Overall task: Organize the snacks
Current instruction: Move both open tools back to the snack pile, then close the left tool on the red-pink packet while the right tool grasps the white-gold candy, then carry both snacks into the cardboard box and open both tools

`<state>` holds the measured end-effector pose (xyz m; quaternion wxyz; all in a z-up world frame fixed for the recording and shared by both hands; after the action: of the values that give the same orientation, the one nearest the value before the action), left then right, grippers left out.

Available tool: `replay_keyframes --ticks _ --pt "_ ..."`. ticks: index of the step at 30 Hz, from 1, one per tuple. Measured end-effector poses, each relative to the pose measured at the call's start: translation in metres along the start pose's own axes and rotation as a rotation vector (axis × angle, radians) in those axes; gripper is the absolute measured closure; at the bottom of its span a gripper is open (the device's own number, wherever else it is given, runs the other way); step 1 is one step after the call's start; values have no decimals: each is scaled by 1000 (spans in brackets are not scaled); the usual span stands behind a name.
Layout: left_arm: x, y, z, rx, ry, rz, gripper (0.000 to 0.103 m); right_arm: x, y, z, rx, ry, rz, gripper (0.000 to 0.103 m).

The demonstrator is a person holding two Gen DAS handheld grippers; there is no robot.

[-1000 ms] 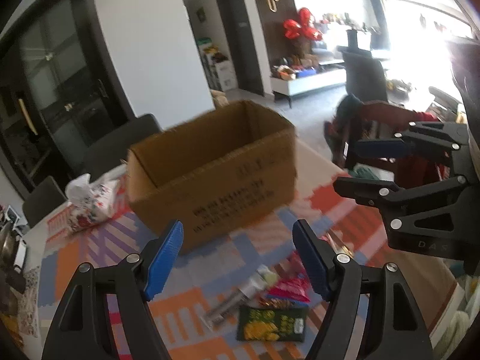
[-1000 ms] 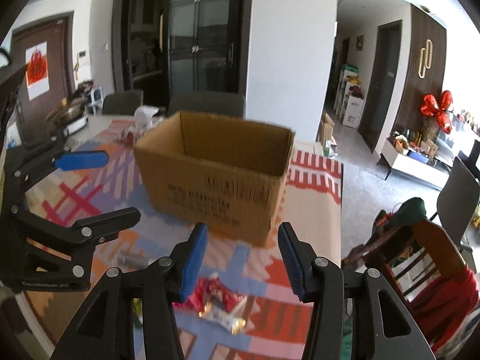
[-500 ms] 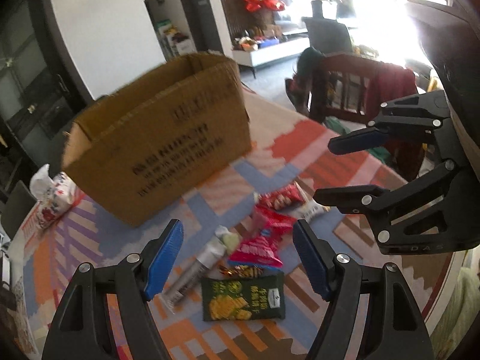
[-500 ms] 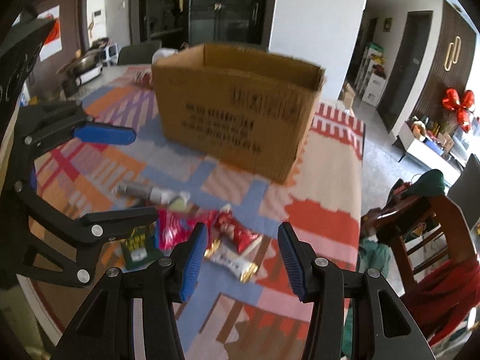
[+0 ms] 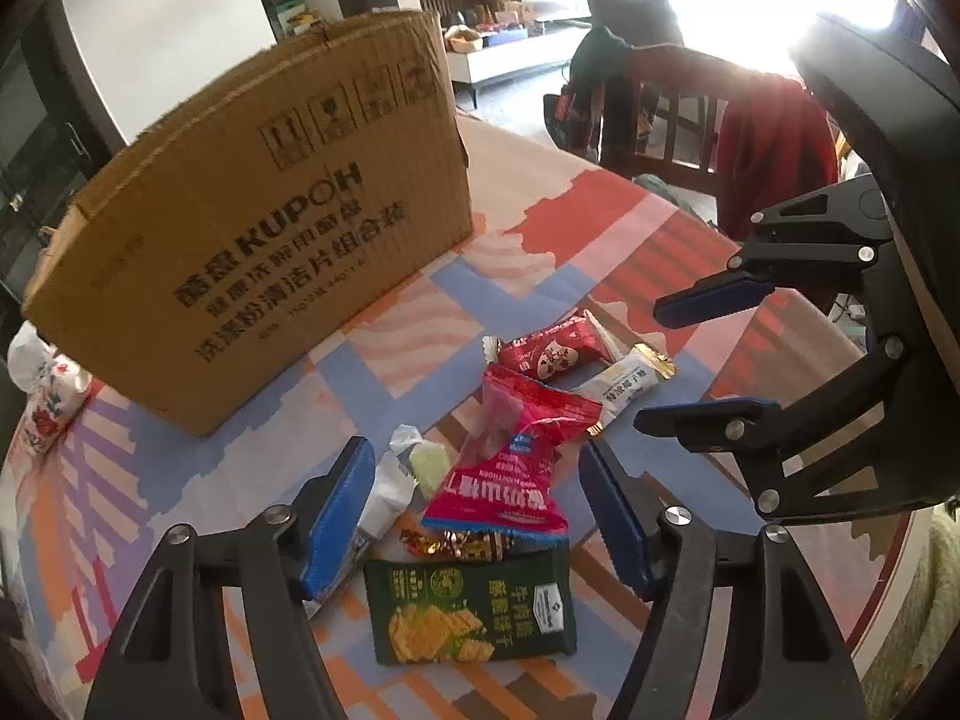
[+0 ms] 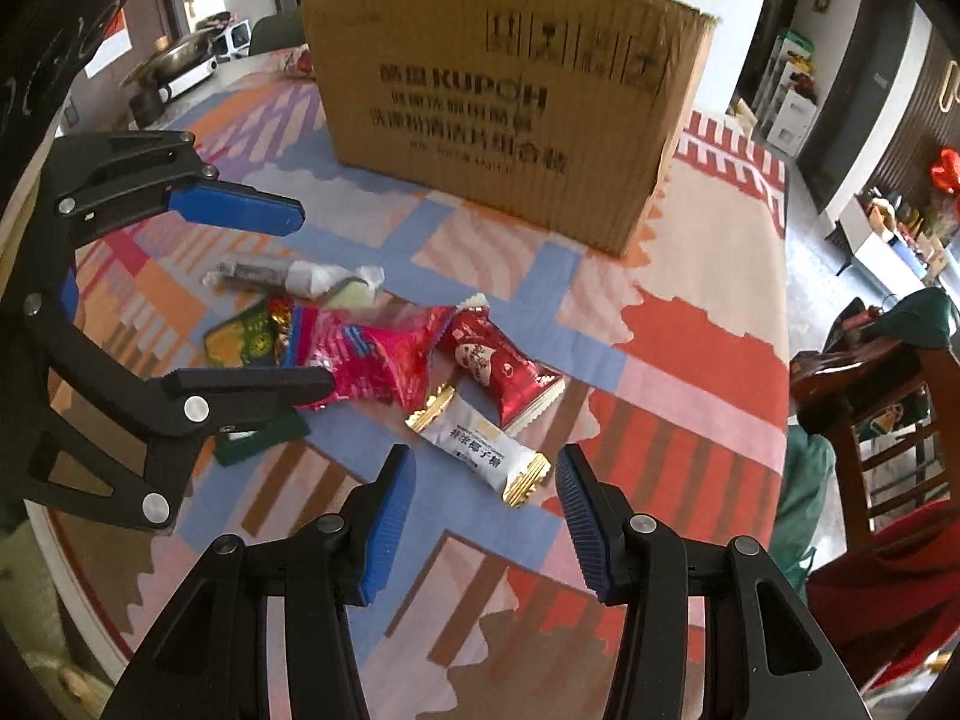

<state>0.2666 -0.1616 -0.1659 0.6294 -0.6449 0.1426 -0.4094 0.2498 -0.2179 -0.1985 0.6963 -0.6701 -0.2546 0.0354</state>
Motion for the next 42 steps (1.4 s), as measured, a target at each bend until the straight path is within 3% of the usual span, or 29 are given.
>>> replay_keyframes --ticks 8,15,19,24,42 --pt "6 17 0 -24 7 26 38 6 13 -3 21 -11 19 53" --pt "8 26 -1 -80 -4 54 53 11 21 -1 39 -29 20 54" --pt "6 31 0 -113 -32 74 57 12 22 0 50 -14 16 64" --pt "6 32 1 -146 -70 75 73 11 21 1 50 6 6 79" --pt "6 -41 12 -100 -188 -85 74 19 -39 -4 44 124 -152 82"
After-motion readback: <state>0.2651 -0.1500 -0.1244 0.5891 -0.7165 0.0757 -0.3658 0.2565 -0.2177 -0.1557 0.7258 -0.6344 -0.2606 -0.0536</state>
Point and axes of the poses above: each gripper's, at about its wrist camera, not at the fingertips, and y roughly the way its jaws point, z to its left, x to its top, the point moved 8 cm from there along y, roughly the way its jaws point, and after that the axes turned 10 degrees about z, right-handed, at the moved point
